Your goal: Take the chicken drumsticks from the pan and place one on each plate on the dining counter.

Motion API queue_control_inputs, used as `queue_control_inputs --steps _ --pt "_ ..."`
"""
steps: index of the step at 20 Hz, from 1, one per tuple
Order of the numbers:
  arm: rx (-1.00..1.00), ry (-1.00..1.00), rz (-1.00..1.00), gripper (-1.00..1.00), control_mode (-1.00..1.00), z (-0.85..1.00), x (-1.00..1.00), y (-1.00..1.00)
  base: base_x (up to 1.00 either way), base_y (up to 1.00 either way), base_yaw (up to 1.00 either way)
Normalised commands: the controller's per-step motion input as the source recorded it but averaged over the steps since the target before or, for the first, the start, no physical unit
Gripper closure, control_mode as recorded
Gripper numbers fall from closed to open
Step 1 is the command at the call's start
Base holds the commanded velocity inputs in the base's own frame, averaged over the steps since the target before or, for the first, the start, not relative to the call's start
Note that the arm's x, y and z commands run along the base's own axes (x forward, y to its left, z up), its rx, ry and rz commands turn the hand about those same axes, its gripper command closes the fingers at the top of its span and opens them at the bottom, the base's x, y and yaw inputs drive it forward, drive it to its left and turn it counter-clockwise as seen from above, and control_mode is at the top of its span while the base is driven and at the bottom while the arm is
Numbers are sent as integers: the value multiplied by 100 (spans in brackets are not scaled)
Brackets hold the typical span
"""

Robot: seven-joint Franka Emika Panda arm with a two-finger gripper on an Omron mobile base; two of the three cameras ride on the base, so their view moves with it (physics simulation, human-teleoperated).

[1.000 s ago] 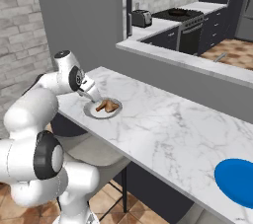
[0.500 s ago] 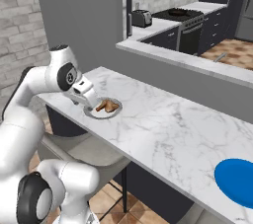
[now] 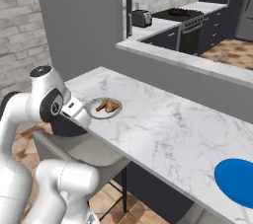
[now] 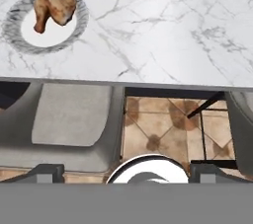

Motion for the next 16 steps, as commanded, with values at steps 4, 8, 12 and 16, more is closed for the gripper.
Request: queue_control_inputs --steps 4,8,12,16 --pt "0 -14 0 -100 -100 -2 -33 -1 0 0 0" --pt "0 -17 0 -100 -100 -1 -45 -4 0 0 0" --pt "0 0 0 -100 100 0 0 0 -77 -19 -4" --pt "0 0 0 -100 100 0 0 0 -83 -19 -15"
